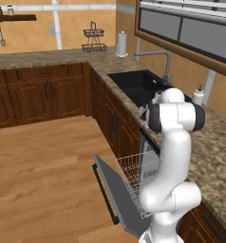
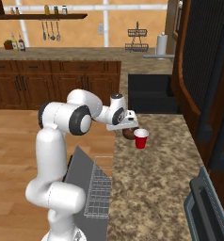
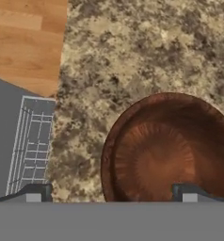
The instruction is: Pick up the cup and bowl from the counter, place them in the dishwasher, and close the dishwasher door.
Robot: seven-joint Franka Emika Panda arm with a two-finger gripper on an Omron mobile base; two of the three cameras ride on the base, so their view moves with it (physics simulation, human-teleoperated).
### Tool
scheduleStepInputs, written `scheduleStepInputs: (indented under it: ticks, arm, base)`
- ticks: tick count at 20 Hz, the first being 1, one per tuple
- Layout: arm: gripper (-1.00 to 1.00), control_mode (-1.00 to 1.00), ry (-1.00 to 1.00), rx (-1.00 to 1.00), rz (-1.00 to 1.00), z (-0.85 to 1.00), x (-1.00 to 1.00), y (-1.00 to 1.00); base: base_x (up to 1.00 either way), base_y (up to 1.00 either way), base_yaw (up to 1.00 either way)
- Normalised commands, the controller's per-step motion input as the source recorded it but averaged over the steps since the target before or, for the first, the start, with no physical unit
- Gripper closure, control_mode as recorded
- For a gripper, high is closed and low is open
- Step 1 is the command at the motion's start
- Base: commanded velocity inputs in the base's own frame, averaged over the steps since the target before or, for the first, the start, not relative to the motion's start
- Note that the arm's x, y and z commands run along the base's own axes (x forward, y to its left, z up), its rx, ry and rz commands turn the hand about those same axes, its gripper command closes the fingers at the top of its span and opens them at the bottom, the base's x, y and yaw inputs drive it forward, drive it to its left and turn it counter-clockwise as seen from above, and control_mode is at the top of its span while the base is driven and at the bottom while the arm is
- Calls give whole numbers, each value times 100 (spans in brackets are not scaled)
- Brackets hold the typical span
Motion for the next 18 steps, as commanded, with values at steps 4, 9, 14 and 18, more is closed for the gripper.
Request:
scheduleStepInputs:
  ticks: [4,9,14,18]
  arm:
    - [-100,-100,0,0,4,-25,38,0]
    - [100,-100,0,-1,6,-40,2,0]
    - [100,-100,-1,0,1,-17,-4,0]
    - [100,-100,-11,0,3,-8,-55,12]
  base:
    - [0,0,0]
    - [0,0,0]
    - [0,0,0]
    - [0,0,0]
